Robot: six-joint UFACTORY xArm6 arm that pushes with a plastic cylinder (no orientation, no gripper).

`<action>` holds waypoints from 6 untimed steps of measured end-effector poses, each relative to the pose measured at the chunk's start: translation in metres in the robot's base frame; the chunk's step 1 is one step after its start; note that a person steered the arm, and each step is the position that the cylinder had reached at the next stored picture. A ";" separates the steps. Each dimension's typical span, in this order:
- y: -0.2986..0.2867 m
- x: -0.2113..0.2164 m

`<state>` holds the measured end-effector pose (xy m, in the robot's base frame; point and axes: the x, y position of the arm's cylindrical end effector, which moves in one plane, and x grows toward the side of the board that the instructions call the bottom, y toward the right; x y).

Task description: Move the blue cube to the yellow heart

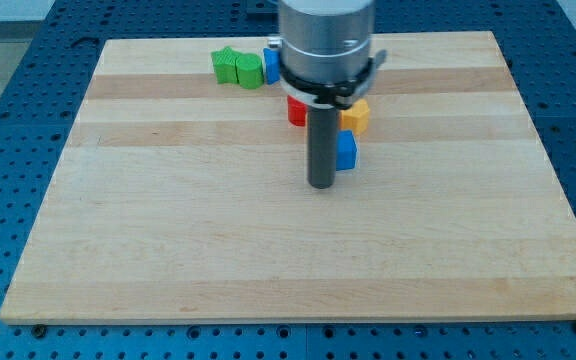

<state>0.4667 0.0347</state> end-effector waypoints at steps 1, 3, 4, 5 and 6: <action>0.024 -0.002; 0.024 -0.029; 0.024 -0.029; 0.024 -0.021; -0.024 0.003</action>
